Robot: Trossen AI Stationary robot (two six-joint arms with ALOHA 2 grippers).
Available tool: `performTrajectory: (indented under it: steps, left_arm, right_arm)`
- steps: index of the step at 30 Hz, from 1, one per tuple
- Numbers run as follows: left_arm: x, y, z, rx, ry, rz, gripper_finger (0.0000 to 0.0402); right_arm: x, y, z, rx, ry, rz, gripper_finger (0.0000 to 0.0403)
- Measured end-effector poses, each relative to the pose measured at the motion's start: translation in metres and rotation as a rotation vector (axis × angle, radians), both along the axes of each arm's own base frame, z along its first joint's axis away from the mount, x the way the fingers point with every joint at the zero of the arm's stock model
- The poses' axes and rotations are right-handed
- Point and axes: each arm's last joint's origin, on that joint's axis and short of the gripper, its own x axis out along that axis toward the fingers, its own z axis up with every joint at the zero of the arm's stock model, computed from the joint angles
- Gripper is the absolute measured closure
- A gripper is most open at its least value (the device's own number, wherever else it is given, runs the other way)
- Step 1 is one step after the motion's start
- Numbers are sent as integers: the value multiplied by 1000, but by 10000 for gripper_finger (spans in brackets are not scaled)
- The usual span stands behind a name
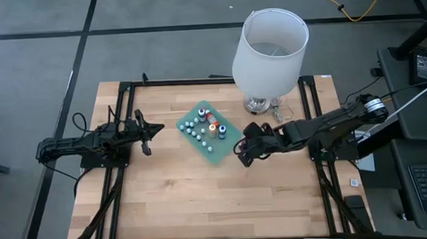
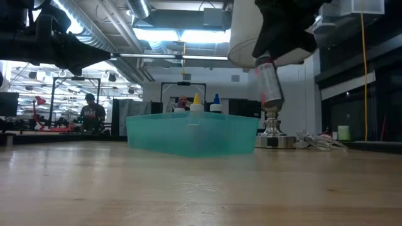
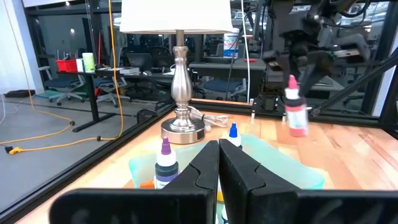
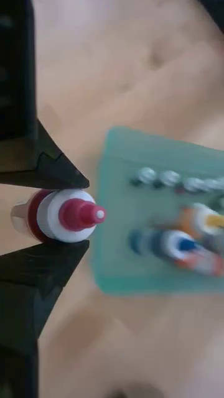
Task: Pick & Place food coloring
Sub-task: Put the large pink food coloring bottle into the green bin
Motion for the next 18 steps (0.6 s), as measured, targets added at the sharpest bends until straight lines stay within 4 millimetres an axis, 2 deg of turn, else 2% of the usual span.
performTrajectory:
  steps: [5,11,18]
  left_arm:
    - [0,0,0,0,0,0,390]
    - [0,0,0,0,0,0,391]
    - [0,0,0,0,0,0,395]
  right_arm:
    - [4,-6,3,-183,-31,21,276]
    - [11,-20,-12,-248,-105,21,276]
    - [10,-34,-25,-337,-87,-19,276]
